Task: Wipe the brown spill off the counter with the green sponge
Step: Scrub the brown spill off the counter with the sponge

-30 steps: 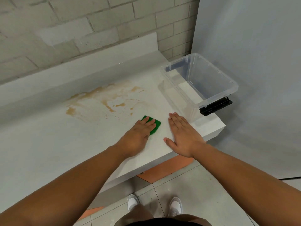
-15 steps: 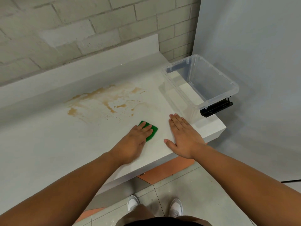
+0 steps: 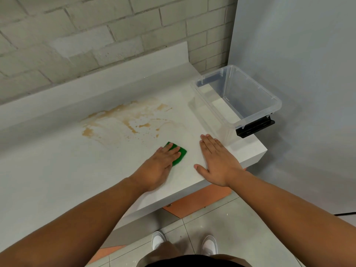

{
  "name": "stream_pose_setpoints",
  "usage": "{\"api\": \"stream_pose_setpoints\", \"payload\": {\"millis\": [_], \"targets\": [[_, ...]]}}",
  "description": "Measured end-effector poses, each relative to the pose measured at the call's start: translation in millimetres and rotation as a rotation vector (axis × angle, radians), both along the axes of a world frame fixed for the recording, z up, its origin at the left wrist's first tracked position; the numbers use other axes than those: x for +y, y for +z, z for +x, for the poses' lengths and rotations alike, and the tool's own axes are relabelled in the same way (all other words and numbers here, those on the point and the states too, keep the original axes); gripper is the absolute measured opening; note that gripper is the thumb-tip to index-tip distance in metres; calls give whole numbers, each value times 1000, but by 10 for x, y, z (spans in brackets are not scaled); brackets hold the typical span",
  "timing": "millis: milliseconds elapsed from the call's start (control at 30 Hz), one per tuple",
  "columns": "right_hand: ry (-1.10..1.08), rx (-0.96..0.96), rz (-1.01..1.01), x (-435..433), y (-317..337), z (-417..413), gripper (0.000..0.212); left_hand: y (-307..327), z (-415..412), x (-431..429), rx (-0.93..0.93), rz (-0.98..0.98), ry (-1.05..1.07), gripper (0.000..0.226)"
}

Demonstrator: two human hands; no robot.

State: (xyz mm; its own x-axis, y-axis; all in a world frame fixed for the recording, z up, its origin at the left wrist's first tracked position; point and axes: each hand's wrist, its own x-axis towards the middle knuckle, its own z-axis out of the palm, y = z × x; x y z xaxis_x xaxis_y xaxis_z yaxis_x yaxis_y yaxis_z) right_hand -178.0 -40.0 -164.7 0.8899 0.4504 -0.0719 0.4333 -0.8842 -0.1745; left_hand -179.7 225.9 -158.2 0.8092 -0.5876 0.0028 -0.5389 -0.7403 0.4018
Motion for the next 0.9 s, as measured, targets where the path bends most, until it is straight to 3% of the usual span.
{"api": "stream_pose_setpoints", "payload": {"millis": [200,333,500,733,800,900], "targets": [[-2,-9,13,18,-5,0,86,-2,249,-615,-24,60,286,55],[3,-9,35,13,-14,1,86,-40,18,-645,-9,-1,109,53],[12,14,44,-9,15,-3,89,-30,-129,-57,-4,-12,-48,52],[6,5,52,2,4,2,89,4,192,-738,23,64,305,57],[-2,18,96,8,11,5,88,7,154,-833,92,-3,294,55],[-85,63,256,74,46,28,76,177,151,-679,306,-349,415,47]]}}
